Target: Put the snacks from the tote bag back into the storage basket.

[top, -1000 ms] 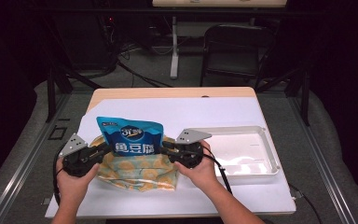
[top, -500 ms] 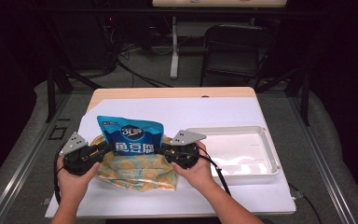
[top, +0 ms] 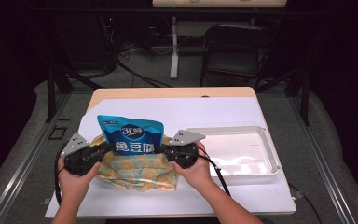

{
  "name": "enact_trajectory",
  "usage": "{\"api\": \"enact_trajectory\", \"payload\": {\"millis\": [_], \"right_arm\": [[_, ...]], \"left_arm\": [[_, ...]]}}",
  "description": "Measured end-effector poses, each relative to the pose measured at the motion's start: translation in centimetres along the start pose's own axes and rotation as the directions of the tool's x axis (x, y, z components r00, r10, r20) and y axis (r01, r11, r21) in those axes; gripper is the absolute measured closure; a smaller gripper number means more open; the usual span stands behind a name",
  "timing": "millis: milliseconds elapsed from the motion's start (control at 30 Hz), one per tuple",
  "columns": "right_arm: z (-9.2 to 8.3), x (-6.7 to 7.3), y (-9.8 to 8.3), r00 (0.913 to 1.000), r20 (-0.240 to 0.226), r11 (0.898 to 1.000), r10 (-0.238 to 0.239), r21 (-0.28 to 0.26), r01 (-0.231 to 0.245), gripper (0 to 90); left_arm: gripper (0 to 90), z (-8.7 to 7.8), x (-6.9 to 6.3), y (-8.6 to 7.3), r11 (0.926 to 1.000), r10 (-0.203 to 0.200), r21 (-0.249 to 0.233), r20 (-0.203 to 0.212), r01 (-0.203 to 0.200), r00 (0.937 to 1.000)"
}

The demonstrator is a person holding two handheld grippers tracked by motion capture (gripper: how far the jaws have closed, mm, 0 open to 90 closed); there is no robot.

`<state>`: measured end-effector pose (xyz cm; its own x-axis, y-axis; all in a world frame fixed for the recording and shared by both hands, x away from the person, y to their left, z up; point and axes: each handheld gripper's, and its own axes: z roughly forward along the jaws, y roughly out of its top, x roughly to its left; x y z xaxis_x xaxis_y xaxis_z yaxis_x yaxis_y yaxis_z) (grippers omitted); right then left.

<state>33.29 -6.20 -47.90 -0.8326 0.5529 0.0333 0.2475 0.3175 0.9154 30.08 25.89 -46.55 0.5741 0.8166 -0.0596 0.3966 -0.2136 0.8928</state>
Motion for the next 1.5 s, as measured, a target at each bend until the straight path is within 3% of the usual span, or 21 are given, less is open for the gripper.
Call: {"api": "enact_trajectory", "payload": {"millis": [533,967,1500], "right_arm": [[0.37,0.06,0.07,0.9999,-0.005,1.0,0.016,-0.006,-0.016,87.8],[0.47,0.55,0.3,0.9999,0.003,1.0,-0.011,-0.002,0.011,90.0],[0.28,0.51,0.47,0.9995,0.013,1.0,-0.03,-0.009,0.03,90.0]], "left_arm": [[81.1,0.23,0.62,0.05,1.0,-0.007,0.007,0.031,0.007,0.9995],[89.8,0.28,0.18,0.1,0.9991,0.04,0.012,0.0,-0.04,0.9992],[90.0,-0.12,-0.01,0.11,0.998,0.063,0.003,-0.026,-0.063,0.9977]]}}
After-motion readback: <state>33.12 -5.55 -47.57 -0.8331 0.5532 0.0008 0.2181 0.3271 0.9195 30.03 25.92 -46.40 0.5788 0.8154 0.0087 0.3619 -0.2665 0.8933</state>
